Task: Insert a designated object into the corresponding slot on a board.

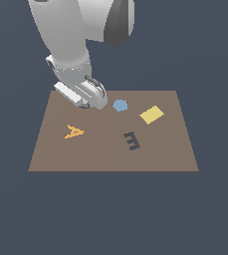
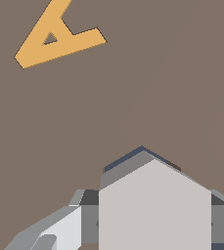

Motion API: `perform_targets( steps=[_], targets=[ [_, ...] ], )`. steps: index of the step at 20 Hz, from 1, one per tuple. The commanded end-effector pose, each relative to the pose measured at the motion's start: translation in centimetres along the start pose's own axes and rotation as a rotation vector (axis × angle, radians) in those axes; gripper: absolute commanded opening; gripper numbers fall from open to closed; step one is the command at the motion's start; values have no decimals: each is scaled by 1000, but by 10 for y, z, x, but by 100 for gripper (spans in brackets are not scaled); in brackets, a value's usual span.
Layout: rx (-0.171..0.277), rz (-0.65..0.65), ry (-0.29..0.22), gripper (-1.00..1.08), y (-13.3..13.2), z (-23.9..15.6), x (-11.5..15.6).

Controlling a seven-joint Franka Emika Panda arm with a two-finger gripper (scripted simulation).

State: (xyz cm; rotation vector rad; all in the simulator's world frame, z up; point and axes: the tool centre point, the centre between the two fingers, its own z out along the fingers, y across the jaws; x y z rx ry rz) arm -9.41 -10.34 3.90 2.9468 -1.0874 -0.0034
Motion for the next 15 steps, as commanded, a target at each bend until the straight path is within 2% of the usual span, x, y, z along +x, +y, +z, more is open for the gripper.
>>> perform_targets(
  steps=[1, 5, 6, 15],
  targets=[
    [0, -1, 0, -100, 0, 4, 0],
    [0, -2, 0, -100, 1, 9, 1],
    [0, -2, 0, 100, 1, 9, 1],
    [0, -2, 0, 100, 1, 9, 1]
  ],
)
